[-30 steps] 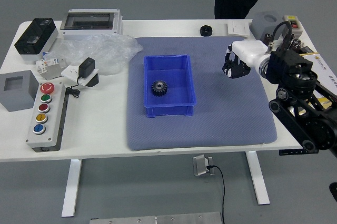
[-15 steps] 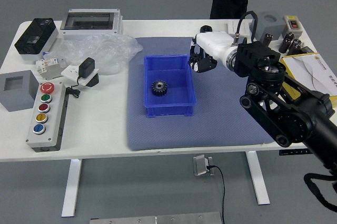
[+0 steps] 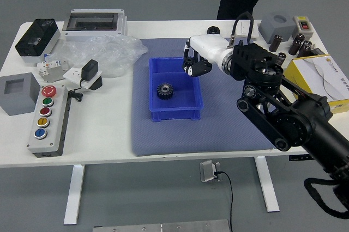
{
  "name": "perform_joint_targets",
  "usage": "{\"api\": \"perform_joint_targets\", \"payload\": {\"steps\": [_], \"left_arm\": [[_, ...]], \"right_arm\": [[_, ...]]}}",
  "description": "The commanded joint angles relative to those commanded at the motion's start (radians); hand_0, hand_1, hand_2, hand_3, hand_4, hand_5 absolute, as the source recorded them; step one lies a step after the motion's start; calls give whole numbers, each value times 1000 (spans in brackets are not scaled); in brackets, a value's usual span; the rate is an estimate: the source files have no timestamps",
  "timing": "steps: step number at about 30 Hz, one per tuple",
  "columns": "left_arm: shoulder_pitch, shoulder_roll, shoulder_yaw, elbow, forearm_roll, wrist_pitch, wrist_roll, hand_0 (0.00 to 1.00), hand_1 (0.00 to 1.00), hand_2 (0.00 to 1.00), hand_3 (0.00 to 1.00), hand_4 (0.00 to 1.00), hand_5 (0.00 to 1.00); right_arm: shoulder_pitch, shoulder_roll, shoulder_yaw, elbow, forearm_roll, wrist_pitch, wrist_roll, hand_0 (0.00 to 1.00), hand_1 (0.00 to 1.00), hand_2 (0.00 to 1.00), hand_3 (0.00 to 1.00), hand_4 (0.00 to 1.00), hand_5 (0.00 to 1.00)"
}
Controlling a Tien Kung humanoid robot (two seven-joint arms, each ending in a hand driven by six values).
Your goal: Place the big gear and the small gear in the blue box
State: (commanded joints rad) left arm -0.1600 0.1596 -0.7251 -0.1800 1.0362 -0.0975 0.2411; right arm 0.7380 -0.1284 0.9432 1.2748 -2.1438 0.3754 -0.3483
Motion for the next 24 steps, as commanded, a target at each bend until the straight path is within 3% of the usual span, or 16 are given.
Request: {"api": "perform_joint_targets", "payload": {"steps": [1, 2, 7, 8, 13, 19, 20, 24], "left_arm": [[0, 0, 0, 0, 0, 0, 0, 809, 805, 782, 722, 472, 159], [0, 0, 0, 0, 0, 0, 0, 809, 805, 782, 722, 472, 159], [0, 0, -1, 0, -1, 0, 0, 809, 805, 782, 722, 472, 159], [0, 0, -1, 0, -1, 1, 0, 808, 806, 782, 722, 472, 159], [0, 0, -2, 0, -2, 1, -1, 808, 806, 782, 722, 472, 159], [0, -1, -4, 0, -7, 3, -1, 809, 805, 782, 723, 472, 159], [-1, -1, -4, 0, -8, 3, -1, 809, 805, 782, 723, 472, 159], [-2, -2, -6, 0, -11, 4, -2, 809, 805, 782, 723, 472, 159]], "right_arm": [[1, 1, 2, -2, 3, 0, 1, 687, 563, 639, 687, 676, 274], [1, 1, 3, -3, 5, 0, 2, 826, 744, 892, 998, 827, 408], [5, 4, 7, -9, 11, 1, 6, 826, 744, 892, 998, 827, 408], [5, 5, 8, -9, 11, 2, 6, 863, 801, 971, 998, 865, 444], [3, 2, 15, -6, 12, -7, 8, 863, 801, 971, 998, 865, 444], [-17, -35, 55, 16, 52, -67, 18, 857, 809, 966, 998, 875, 465], [-22, -41, 62, 20, 65, -79, 20, 862, 820, 947, 976, 752, 472], [-58, -79, 111, 40, 144, -152, 41, 862, 820, 947, 976, 752, 472]]}}
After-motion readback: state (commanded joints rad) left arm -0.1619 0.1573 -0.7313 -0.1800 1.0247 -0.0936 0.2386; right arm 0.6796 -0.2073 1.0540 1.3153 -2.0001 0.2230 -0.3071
